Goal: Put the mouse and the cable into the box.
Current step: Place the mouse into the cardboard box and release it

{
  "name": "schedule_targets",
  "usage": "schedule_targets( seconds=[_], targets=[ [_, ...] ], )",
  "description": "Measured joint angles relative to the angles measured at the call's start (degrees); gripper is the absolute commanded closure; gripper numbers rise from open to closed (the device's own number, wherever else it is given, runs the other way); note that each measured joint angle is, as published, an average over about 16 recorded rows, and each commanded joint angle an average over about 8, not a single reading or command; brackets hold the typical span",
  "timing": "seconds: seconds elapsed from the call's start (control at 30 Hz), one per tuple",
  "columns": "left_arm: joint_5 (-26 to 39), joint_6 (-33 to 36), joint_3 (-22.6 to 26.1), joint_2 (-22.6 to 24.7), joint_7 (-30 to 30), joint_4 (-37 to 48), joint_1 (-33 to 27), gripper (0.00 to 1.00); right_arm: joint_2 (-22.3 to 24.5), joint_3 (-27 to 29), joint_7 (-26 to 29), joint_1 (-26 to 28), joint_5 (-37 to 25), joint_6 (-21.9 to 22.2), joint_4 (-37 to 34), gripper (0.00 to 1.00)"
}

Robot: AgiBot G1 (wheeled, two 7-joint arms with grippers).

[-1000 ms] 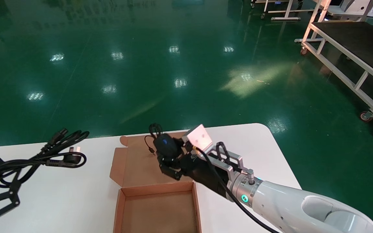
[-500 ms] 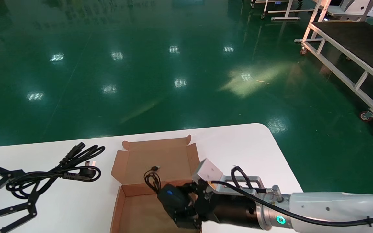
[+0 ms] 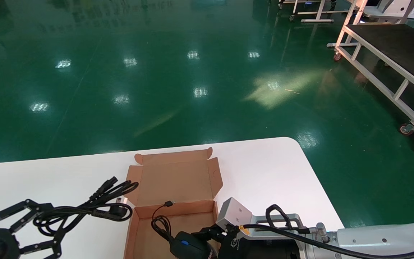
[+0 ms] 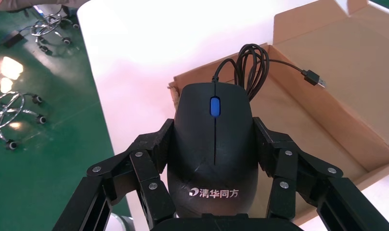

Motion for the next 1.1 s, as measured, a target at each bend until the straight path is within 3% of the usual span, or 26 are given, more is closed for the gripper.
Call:
schedule_targets(
  seconds=[0.47,1.1],
  targets=[
    [3.56,2.67,8.69,-0.61,-4.18,1.2,-7.9,1.0,0.18,-0.81,-2.81,-1.71,-0.7,2.08,-0.33,1.0],
    [8.79,7.21,18.39,0.72,-10.15,5.85,-18.99,1.0,-3.29,-1.7,-3.54,-3.86,-6.59,13.07,-3.83,1.0]
  ],
)
